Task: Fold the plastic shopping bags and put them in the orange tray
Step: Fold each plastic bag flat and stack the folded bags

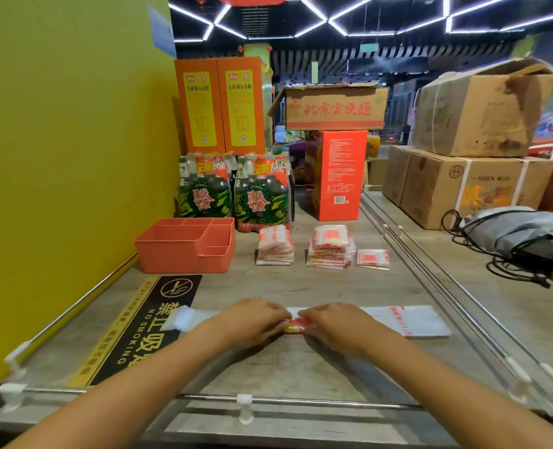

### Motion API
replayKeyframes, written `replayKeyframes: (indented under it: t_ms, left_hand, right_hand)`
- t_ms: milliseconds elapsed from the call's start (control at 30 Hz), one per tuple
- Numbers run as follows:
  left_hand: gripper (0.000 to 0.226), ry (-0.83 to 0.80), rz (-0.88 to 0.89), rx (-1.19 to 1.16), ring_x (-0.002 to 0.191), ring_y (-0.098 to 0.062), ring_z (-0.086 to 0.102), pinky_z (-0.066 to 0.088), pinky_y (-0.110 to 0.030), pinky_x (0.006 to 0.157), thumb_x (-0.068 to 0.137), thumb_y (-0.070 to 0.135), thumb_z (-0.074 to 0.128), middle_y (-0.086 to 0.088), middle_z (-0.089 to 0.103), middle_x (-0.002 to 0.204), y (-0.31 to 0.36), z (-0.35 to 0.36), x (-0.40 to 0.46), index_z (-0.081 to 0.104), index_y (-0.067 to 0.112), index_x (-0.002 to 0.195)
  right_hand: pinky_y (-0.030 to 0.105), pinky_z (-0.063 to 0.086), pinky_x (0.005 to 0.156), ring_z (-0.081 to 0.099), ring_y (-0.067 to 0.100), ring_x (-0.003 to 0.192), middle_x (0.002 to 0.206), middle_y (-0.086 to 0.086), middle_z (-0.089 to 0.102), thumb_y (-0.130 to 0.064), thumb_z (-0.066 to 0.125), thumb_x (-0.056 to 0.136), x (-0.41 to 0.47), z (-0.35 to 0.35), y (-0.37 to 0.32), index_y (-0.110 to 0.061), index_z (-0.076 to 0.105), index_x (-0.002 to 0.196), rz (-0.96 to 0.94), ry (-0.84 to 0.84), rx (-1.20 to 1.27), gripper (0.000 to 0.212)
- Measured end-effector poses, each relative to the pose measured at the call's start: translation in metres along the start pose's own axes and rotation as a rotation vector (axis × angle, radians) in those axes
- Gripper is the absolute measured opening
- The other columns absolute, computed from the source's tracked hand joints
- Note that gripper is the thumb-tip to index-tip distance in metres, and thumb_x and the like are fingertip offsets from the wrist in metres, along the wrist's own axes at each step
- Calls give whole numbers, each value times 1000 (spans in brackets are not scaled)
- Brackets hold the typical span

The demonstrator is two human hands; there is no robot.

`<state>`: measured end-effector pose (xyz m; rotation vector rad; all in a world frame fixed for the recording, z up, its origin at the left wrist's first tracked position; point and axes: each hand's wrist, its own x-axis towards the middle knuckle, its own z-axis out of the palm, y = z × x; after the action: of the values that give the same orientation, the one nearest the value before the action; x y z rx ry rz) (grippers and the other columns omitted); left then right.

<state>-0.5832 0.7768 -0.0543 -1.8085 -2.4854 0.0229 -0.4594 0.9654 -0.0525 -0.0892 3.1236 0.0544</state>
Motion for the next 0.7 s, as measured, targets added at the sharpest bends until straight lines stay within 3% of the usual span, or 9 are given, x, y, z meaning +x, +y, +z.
replayKeyframes:
  t_ms: [67, 167, 267, 367, 567, 700]
  left_hand:
    - [41, -3, 4, -47, 117, -22, 58, 49, -38, 91, 105, 48, 38, 1, 59, 135, 0, 0, -5, 51, 28, 138]
    - [46, 8, 6, -41, 123, -21, 54, 48, -38, 94, 104, 39, 45, 1, 55, 143, -4, 4, -9, 40, 31, 149]
    - [52, 27, -33, -21, 122, -24, 56, 45, -36, 89, 101, 22, 51, 0, 57, 141, -9, 5, -7, 39, 31, 151]
    - [51, 84, -43, -64, 120, -24, 58, 46, -35, 89, 100, 18, 51, 1, 59, 140, -11, 5, -7, 42, 30, 149]
    - [59, 27, -8, -58, 134, -18, 49, 44, -36, 106, 98, 9, 51, 6, 45, 154, -25, 11, -26, 40, 32, 151]
    - [69, 23, -76, -91, 142, -14, 41, 34, -29, 115, 95, -2, 50, 8, 39, 158, -41, 8, -42, 37, 31, 153]
  right_hand:
    - [42, 56, 83, 67, 26, 98, 110, 0, 69, -41, 51, 101, 2, 4, 2, -29, 61, 121, -34, 35, -66, 26]
    - [44, 57, 79, 67, 25, 90, 100, -1, 68, -39, 53, 99, 4, 8, 10, -31, 59, 116, -10, 53, -69, 19]
    - [43, 54, 90, 64, 25, 108, 124, 0, 66, -46, 48, 102, -2, 7, 12, -32, 48, 139, 8, 67, 1, 39]
    - [39, 46, 103, 51, 22, 129, 150, -1, 48, -49, 43, 104, -7, 2, 3, -29, 32, 154, -38, 81, 74, 55]
    - [42, 49, 99, 55, 27, 126, 149, 4, 51, -27, 43, 107, -3, 5, -8, -24, 35, 153, -49, 35, -62, 47]
    - [44, 43, 109, 37, 27, 143, 160, 5, 34, -27, 40, 107, -1, 11, -14, -21, 22, 158, -59, 60, -79, 55]
